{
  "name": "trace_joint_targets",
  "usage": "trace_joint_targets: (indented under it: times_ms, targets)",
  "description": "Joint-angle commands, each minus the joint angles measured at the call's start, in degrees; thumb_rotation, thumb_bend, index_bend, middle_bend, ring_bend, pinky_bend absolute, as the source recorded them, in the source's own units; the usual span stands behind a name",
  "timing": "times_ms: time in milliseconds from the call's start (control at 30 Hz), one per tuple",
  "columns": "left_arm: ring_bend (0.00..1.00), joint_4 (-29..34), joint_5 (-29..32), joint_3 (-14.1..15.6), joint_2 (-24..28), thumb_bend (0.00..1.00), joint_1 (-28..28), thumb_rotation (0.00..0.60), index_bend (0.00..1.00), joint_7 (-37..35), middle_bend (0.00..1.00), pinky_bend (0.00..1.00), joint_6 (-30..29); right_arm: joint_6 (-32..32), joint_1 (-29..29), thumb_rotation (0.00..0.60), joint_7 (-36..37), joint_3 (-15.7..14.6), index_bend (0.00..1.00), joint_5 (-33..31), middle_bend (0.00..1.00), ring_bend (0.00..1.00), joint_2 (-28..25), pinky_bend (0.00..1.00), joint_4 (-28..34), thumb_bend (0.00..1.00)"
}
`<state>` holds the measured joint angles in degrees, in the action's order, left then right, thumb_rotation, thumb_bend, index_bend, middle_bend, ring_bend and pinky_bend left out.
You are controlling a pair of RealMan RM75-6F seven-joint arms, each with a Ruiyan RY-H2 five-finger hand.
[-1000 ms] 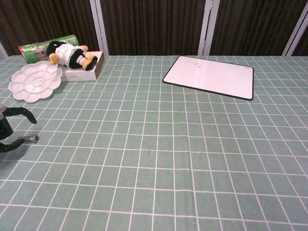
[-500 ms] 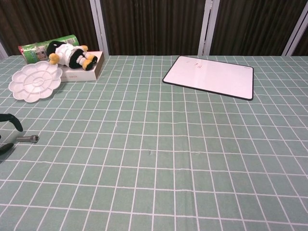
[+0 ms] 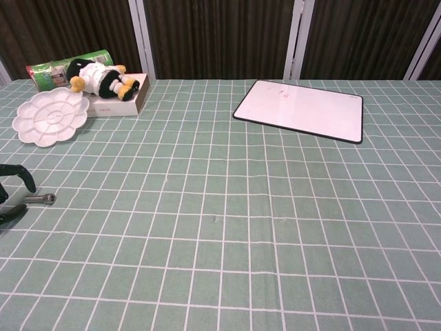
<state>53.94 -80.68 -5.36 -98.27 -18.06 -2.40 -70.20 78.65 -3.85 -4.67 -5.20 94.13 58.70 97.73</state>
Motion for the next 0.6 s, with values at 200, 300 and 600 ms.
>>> trace_joint_targets:
  times_ms: [200,300,600]
  targets:
    - [1.0,-2.3,0.5,-0.3,-1.5,0.39,-0.6,0.6,0.47,-1.0,1.0,1.0,0.6,-0.4,-0.2,0.6,-0.1,0.1,0.0,-0.4,0.0,0.0,0.1,0.0,0.0,0.17]
    - [1.0,-2.8,0.6,-0.3,-1.7,0.39,-0.7,0.6,0.49,-1.2,1.0,1.0,1.0,-0.4,-0.2,0.6,-0.2,0.1,0.0,-0.5,0.0,0.0,0.1,0.0,0.0,0.17]
    - [1.0,-3.2,1.0,-0.4,-2.1,0.39,-1.2,0.6,0.52,-1.2,1.0,1.0,1.4,-0.6,-0.3,0.6,-0.3,0.2,0.0,-0.8,0.0,0.0,0.1,0.0,0.0,0.17]
